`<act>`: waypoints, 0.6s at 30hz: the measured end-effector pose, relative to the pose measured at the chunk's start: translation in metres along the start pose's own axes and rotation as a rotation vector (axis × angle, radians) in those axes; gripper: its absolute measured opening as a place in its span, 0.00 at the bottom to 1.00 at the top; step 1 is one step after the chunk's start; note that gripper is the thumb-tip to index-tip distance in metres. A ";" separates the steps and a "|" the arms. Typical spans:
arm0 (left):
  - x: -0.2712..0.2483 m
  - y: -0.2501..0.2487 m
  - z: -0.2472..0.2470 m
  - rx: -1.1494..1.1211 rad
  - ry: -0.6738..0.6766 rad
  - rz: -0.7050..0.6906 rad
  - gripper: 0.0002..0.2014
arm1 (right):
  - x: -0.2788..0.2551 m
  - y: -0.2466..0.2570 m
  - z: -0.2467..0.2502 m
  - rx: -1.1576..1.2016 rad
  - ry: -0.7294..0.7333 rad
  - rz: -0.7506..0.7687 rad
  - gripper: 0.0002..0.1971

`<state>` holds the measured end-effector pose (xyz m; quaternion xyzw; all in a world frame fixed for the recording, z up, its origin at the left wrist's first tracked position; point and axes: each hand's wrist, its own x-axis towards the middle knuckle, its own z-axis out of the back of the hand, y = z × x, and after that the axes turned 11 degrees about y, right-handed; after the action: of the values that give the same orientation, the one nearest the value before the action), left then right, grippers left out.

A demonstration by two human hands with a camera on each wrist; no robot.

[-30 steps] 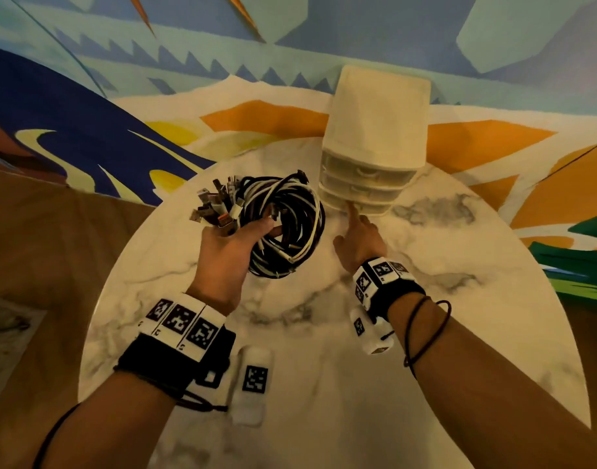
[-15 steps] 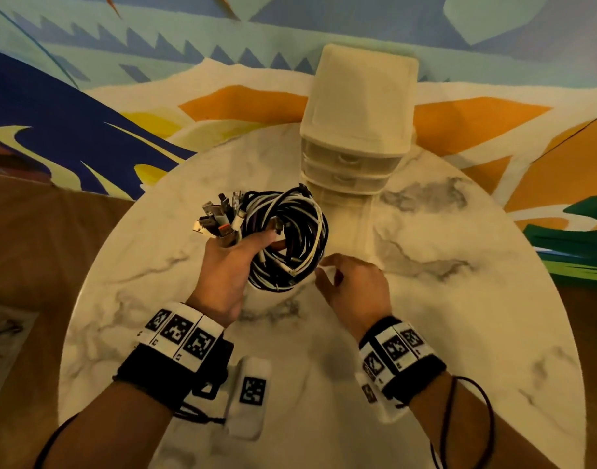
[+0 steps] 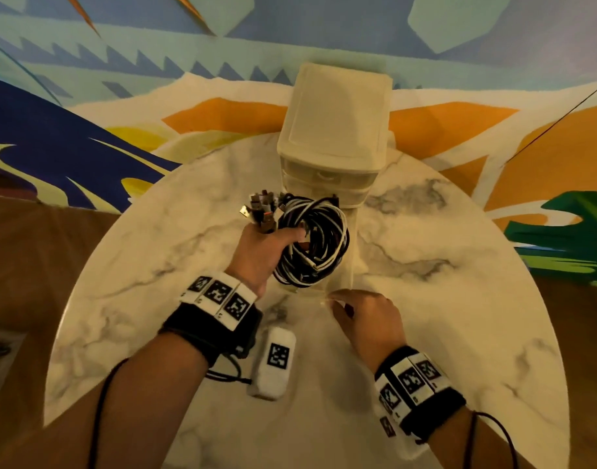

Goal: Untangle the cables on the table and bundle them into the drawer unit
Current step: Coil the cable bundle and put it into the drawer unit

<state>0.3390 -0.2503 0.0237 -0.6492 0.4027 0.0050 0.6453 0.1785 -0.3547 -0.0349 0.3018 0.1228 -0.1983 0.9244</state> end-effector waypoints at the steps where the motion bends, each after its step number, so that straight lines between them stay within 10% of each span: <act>1: 0.005 0.006 -0.003 0.006 -0.006 0.018 0.13 | -0.001 0.000 -0.002 0.007 0.002 0.011 0.10; 9: 0.030 0.025 -0.010 0.160 0.017 0.142 0.13 | 0.001 -0.012 0.004 0.263 -0.242 0.051 0.16; 18: 0.038 0.026 -0.015 0.237 0.102 0.169 0.12 | 0.023 -0.009 -0.005 0.461 -0.094 0.114 0.27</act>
<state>0.3429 -0.2780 -0.0156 -0.5319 0.4860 -0.0213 0.6932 0.1949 -0.3656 -0.0513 0.5015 0.0139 -0.1827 0.8456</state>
